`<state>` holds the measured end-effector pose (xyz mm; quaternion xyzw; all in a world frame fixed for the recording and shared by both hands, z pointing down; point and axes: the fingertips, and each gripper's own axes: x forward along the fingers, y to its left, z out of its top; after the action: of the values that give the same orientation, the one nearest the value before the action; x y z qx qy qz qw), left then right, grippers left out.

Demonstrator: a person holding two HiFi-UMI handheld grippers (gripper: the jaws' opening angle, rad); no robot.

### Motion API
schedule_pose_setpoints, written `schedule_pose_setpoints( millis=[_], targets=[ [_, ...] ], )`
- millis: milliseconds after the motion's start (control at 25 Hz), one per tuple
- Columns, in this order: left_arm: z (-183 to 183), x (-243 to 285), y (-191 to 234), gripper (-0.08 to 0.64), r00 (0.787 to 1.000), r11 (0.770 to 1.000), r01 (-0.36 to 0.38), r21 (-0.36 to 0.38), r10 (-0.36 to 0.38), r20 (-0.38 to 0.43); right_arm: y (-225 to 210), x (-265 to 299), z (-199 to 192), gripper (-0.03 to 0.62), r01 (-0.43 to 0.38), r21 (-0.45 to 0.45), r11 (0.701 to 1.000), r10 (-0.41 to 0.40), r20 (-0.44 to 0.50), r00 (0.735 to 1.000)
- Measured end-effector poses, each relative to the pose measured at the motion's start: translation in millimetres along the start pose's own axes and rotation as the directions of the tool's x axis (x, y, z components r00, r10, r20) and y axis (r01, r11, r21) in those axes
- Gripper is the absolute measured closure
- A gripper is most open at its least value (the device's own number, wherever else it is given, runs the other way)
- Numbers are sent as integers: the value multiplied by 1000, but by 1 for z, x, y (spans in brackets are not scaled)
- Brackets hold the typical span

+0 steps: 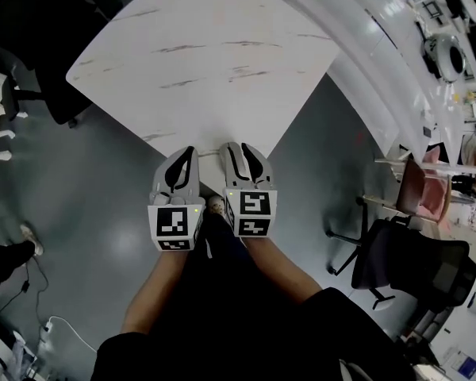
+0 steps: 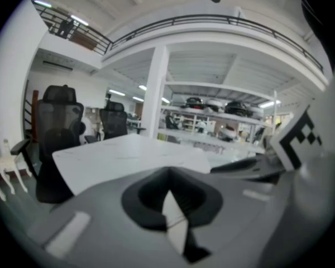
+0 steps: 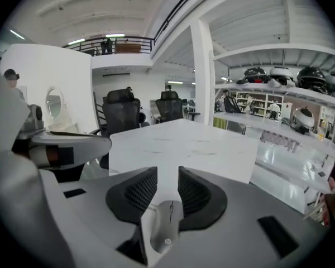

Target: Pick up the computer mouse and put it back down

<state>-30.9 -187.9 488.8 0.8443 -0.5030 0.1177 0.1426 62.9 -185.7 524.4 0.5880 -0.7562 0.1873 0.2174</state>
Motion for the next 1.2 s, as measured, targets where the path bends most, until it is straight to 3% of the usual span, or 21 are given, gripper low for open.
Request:
schedule_pose_setpoints(
  millis=[200, 640, 960, 1200],
  targets=[
    [33, -16, -11, 555, 998, 1000, -2, 29, 1, 55, 0, -35, 46, 554, 10, -42, 999, -4, 133, 991],
    [113, -59, -36, 555, 980, 994, -13, 112, -9, 197, -14, -108, 118, 569, 47, -109, 993, -6, 352, 936],
    [140, -81, -45, 555, 969, 991, -36, 129, 4, 246, -18, -139, 138, 572, 56, -109, 992, -5, 424, 906],
    [139, -84, -49, 555, 969, 990, -39, 132, 5, 249, -16, -144, 137, 574, 39, -107, 994, 10, 428, 904]
  ],
)
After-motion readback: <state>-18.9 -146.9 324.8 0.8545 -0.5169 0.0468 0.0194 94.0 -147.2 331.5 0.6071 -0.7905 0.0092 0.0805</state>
